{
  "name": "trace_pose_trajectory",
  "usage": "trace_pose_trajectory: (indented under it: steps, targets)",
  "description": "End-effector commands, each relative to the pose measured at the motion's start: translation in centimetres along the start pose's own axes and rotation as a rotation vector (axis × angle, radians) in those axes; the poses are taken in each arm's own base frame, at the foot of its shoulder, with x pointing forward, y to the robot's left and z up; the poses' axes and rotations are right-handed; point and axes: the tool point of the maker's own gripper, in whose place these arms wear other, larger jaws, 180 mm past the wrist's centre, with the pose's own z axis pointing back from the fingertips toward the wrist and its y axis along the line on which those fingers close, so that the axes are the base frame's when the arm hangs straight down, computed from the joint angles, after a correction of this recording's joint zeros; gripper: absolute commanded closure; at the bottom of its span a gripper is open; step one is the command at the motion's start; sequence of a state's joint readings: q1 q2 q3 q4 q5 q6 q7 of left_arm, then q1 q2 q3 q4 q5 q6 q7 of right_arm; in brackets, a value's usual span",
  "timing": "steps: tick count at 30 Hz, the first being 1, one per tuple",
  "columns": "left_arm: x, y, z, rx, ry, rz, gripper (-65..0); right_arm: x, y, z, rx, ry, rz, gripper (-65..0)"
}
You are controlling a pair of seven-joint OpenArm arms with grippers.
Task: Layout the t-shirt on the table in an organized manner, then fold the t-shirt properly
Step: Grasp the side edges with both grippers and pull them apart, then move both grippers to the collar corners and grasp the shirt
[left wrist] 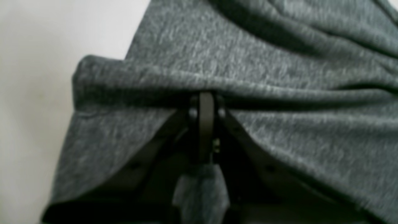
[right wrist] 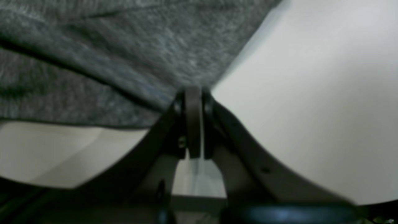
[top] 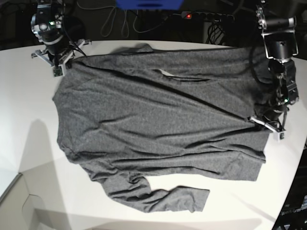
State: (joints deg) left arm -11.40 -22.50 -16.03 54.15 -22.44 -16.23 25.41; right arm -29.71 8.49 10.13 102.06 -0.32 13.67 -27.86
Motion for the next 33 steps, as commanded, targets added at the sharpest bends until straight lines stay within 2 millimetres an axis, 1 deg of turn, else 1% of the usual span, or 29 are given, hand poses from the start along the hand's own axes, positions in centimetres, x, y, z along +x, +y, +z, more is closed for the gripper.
trace_pose_trajectory:
  steps: [1,5,9,12,13,14,17,18,21,22,23,24,25,29,32,33]
  targets:
    - [3.2,0.3,0.5,0.003,-0.08,-0.016,0.0,1.8,-0.5,0.4,-0.012,-0.06,0.01,0.0]
    - [5.7,-0.8,1.1,-0.018,-0.143,-0.042,0.0,3.0,-0.4,0.7,-0.015,-0.094,0.01,0.0]
    - [8.1,-2.0,1.9,-0.039,-0.206,-0.07,0.0,3.3,-0.5,0.7,-0.016,-0.105,0.01,0.0]
    - [9.0,-3.1,2.8,-0.056,-0.203,-0.106,0.0,3.5,-0.3,0.8,-0.013,-0.109,0.01,0.0]
    - [8.5,-3.3,3.1,-0.059,-0.176,-0.119,0.0,3.8,-0.2,0.9,-0.011,-0.118,0.013,0.0]
    - [8.0,-3.1,3.6,-0.052,-0.15,-0.124,0.0,4.1,-0.2,1.1,-0.011,-0.127,0.016,0.0]
    - [6.6,-1.0,6.2,0.001,-0.102,-0.108,0.0,5.3,-0.1,1.8,-0.012,-0.162,0.023,0.0]
    - [5.5,-0.3,7.2,0.02,-0.087,-0.086,0.0,5.7,-0.1,2.0,-0.014,-0.173,0.026,0.0]
    - [3.4,1.9,10.2,0.087,-0.07,-0.028,-0.6,6.1,0.1,2.2,-0.006,-0.183,0.032,0.0]
    - [2.2,2.7,11.3,0.112,-0.049,-0.016,-2.2,6.1,0.5,2.2,0.013,-0.184,0.043,0.0]
    - [1.2,3.1,12.5,0.133,-0.036,-0.007,-4.8,6.1,1.0,2.2,0.039,-0.181,0.06,0.0]
    - [0.5,3.6,13.7,0.155,-0.025,-0.001,-8.5,6.0,1.4,2.2,0.058,-0.181,0.073,0.0]
    - [-0.7,3.7,14.9,0.173,-0.004,0.007,-12.7,6.0,1.8,2.2,0.078,-0.181,0.087,0.0]
    - [-5.0,3.5,18.6,0.219,0.079,0.014,-28.4,5.8,3.4,2.3,0.143,-0.18,0.104,0.0]
    - [-8.3,2.9,20.4,0.23,0.144,0.021,-35.9,5.7,4.2,2.4,0.176,-0.178,0.114,-0.5]
    - [-9.2,3.0,20.8,0.233,0.163,0.026,-37.2,5.5,4.3,2.5,0.18,-0.174,0.115,-2.7]
